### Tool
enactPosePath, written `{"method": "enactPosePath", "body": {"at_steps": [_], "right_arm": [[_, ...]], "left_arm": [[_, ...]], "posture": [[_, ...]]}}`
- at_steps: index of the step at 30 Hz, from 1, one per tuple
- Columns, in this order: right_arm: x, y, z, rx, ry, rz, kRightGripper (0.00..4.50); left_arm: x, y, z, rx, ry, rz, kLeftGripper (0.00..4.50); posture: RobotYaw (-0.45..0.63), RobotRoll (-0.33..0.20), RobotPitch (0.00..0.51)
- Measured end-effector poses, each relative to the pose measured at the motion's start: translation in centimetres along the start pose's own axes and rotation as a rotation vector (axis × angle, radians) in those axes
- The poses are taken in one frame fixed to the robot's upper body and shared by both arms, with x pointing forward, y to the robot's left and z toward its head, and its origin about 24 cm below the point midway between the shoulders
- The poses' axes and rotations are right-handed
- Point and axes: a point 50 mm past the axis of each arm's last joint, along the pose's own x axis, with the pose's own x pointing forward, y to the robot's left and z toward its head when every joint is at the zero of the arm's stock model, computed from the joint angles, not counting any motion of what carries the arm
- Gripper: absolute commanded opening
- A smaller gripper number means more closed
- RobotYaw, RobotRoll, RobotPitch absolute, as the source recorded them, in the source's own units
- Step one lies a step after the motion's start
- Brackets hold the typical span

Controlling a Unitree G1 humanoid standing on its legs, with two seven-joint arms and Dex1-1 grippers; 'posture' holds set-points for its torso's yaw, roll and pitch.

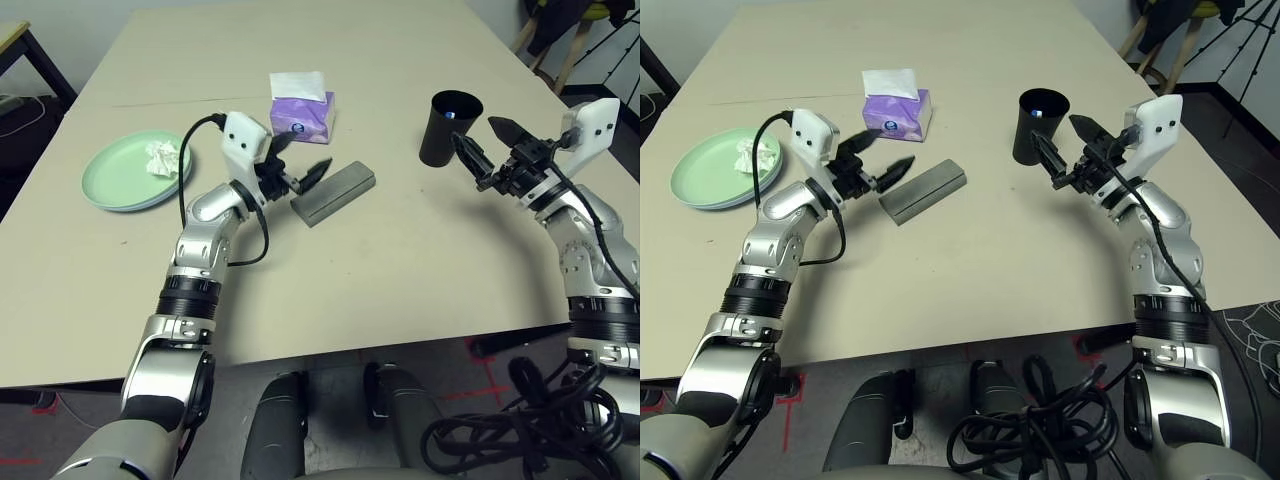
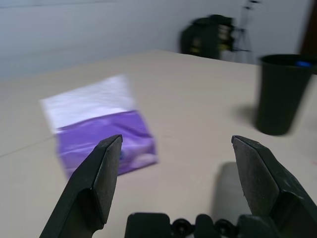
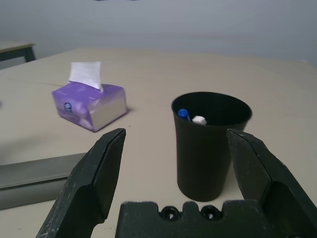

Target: Organize and tidy the items on the table.

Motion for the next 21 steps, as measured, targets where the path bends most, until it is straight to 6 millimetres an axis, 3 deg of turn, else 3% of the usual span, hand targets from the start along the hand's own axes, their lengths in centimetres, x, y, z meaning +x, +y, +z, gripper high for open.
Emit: {"method": "enactPosePath", "body": {"at_steps": [5, 7, 15, 21], "right_arm": [[-0.1, 0.9, -2.0, -0.049, 0.027, -0.167, 4.47], [-0.1, 1.4, -2.4, -0.024, 0.007, -0.191, 4.47], [-1.2, 0.6, -2.7, 0.037, -0.102, -0.345, 4.47], [-1.4, 0.4, -3.6, 0.038, -0.095, -0.339, 4.47]], "left_arm": [[-1.3, 3.6, -0.3, 0.038, 0.000, 0.372, 4.50], [-2.1, 4.8, -0.2, 0.064, -0.003, 0.447, 4.50], [-7.0, 7.9, -2.2, 0.115, 0.029, 0.549, 4.50], [-8.3, 8.2, -3.0, 0.097, 0.039, 0.560, 4.50]], "posture": [[0.03, 0.000, 0.127], [0.05, 0.000, 0.124], [0.07, 0.000, 0.119], [0.08, 0.000, 0.110]]}}
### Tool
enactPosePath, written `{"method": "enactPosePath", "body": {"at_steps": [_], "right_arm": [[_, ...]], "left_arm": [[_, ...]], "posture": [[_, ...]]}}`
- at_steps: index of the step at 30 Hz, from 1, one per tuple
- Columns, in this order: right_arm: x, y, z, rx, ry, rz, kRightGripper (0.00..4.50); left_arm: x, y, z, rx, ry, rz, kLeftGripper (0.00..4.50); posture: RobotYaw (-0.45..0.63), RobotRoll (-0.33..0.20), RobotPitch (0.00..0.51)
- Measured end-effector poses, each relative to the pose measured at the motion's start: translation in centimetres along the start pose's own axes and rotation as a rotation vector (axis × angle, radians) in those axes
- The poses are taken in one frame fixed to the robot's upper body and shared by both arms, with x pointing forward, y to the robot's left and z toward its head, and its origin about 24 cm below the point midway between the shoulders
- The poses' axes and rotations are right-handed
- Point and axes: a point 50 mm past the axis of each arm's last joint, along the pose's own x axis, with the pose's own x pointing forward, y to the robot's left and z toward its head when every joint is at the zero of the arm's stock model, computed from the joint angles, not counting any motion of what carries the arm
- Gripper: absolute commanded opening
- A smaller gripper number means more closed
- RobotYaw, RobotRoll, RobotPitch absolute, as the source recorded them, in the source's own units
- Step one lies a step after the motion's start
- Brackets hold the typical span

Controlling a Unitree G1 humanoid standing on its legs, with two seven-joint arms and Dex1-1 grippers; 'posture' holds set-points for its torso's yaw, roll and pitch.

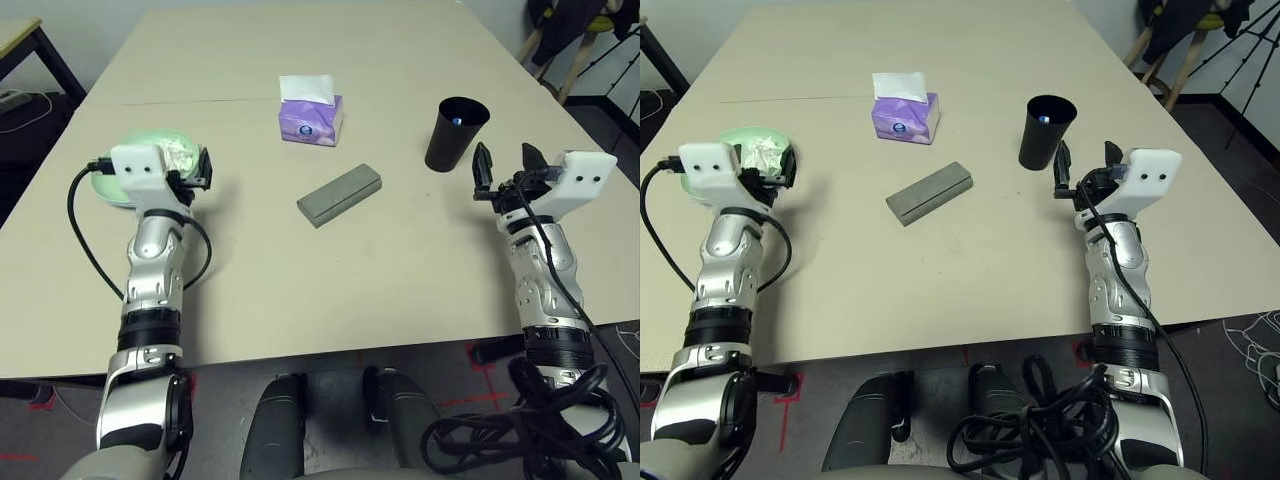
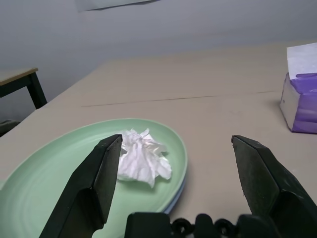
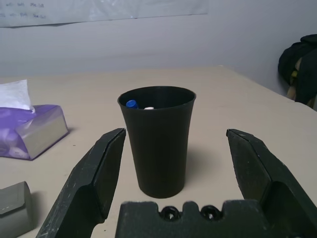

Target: Organize and tidy the items on the table.

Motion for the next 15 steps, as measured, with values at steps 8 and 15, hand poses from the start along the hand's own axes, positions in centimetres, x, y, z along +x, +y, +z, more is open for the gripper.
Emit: {"method": "enactPosePath", "body": {"at_steps": [8, 15], "right_arm": [[0.12, -0.29, -0.18, -0.018, 0.012, 0.000, 4.47], [0.30, -0.46, -0.14, -0.024, 0.015, -0.021, 4.47]], "left_arm": [[-0.10, 0.43, -0.28, -0.023, -0.007, -0.023, 4.50], [-0.18, 0.79, -0.35, -0.084, -0.007, -0.024, 4.50]], "posture": [[0.06, 0.000, 0.105], [0.05, 0.000, 0.104]]}}
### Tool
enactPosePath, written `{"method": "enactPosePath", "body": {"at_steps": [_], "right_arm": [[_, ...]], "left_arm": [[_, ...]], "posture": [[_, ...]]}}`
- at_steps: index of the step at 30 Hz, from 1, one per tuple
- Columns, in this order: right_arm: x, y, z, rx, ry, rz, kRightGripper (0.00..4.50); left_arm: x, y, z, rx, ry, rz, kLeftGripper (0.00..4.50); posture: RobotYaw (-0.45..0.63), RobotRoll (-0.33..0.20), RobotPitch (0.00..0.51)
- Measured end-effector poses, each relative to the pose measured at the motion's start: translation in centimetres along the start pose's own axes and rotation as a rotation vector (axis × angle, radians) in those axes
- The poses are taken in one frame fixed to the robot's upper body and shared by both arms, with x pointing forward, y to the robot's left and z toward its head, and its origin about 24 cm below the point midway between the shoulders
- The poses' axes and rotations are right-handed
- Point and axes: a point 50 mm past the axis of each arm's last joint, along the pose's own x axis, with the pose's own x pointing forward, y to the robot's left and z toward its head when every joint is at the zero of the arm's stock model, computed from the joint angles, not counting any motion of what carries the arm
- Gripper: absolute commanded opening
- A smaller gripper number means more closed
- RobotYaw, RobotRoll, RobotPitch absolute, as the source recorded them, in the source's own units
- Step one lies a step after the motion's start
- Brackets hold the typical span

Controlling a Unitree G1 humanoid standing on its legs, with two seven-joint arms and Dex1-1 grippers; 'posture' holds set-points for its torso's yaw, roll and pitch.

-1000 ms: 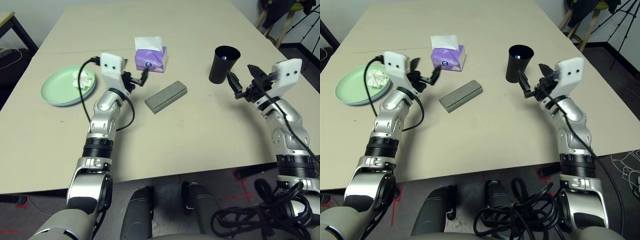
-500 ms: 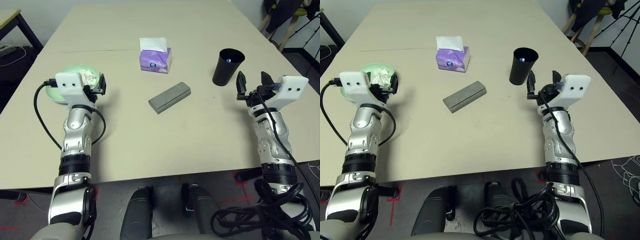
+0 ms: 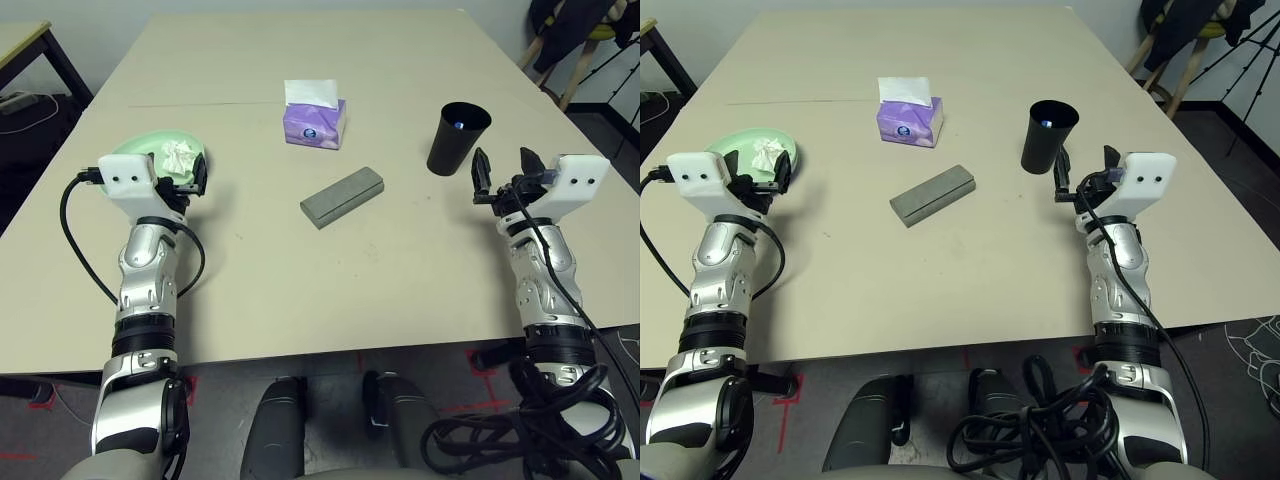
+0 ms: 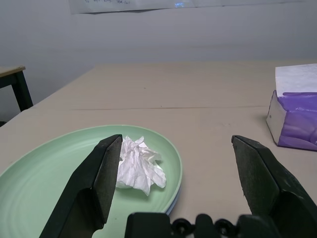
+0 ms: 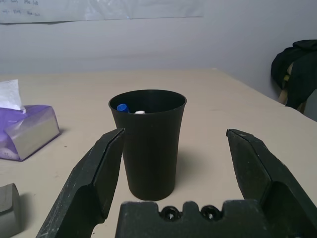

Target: Organize and tidy the items on the table.

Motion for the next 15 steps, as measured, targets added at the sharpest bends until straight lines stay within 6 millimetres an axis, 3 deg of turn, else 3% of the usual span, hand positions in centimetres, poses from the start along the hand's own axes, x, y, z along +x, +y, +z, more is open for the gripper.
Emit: {"method": "enactPosePath", "body": {"at_steps": [15], "right_arm": [[0.01, 0.28, -0.46, 0.006, 0.044, -0.001, 4.47]], "left_arm": [[-0.23, 0.20, -0.54, -0.014, 0.035, 0.028, 4.50]], "posture": [[0.04, 0.000, 0.110]]}}
